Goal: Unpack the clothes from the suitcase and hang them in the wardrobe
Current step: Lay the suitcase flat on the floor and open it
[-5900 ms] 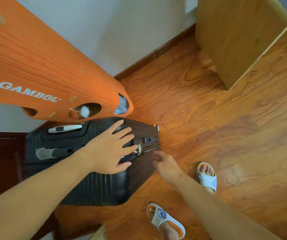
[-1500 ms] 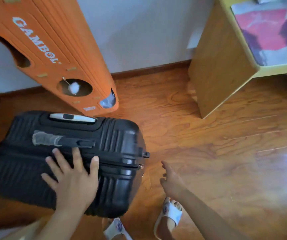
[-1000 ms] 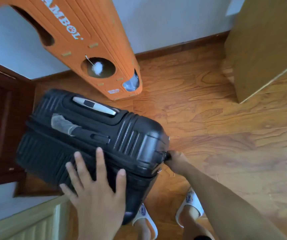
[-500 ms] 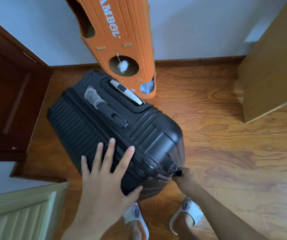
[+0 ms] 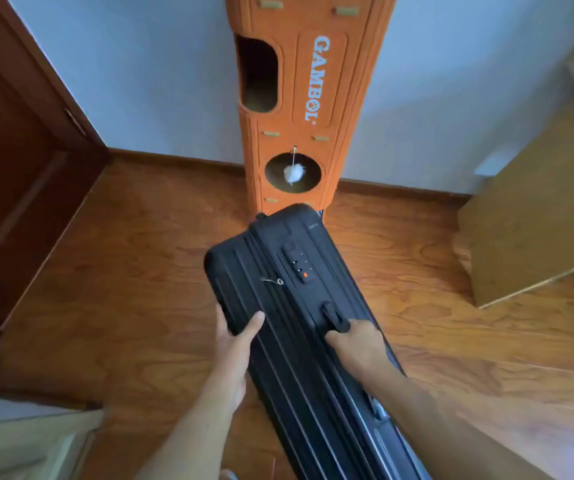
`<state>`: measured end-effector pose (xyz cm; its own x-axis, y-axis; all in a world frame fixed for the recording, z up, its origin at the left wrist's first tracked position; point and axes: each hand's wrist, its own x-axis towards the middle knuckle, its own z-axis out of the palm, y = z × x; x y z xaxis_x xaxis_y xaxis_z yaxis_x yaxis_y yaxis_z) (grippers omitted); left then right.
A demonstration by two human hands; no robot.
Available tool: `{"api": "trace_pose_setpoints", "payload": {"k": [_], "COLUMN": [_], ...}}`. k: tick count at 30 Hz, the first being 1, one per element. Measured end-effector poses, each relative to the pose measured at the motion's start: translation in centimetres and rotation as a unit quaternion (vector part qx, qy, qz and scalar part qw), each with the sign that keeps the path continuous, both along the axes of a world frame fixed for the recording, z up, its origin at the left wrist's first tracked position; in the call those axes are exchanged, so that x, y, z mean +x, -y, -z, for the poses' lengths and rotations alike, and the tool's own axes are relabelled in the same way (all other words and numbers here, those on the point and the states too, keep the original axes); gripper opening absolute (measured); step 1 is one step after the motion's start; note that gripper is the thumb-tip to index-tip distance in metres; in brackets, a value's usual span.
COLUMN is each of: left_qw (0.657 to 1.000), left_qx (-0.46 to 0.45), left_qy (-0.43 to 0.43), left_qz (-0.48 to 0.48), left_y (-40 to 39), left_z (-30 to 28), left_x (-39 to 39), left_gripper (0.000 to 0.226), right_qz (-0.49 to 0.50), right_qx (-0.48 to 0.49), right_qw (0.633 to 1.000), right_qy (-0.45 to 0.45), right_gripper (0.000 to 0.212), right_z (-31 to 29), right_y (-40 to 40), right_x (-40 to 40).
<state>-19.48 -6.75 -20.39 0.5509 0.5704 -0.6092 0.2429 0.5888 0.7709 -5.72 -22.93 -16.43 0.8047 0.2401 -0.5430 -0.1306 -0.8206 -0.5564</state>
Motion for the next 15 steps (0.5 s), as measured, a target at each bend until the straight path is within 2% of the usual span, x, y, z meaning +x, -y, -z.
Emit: {"api": "trace_pose_setpoints", "payload": {"k": [3, 6, 10, 12, 15], "left_qw": [0.995, 0.987, 0.979, 0.982, 0.983], "left_qx": [-0.047, -0.064, -0.098, -0.077, 0.025], "left_qy": [-0.028, -0.082, -0.097, -0.103, -0.138], "left_qz": [0.087, 0.122, 0.149, 0.139, 0.120], "left_y": [-0.1, 6.0, 13.7, 15.5, 16.0], "left_z": [5.9, 9.9, 11.6, 11.5, 12.8], "left_x": [-1.1, -5.9, -7.3, -5.5, -3.1], "left_gripper": [0.115, 0.108, 0.104, 0.102, 0.096], "right_qz": [0.065, 0.120, 0.159, 0.167, 0.184], "right_qx": [-0.009, -0.036, -0.076, -0.075, -0.052], "right_qw": [0.997, 0.987, 0.975, 0.972, 0.970], "right_qy": [-0.028, -0.100, -0.132, -0.144, -0.153], "right_gripper": [0.014, 0.019, 0.017, 0.015, 0.012], "right_z": [3.7, 6.2, 6.0, 6.1, 6.8], "right_y": [-2.0, -0.7, 3.3, 4.0, 4.3], "right_x": [2.5, 2.7, 3.7, 4.3, 5.5]}}
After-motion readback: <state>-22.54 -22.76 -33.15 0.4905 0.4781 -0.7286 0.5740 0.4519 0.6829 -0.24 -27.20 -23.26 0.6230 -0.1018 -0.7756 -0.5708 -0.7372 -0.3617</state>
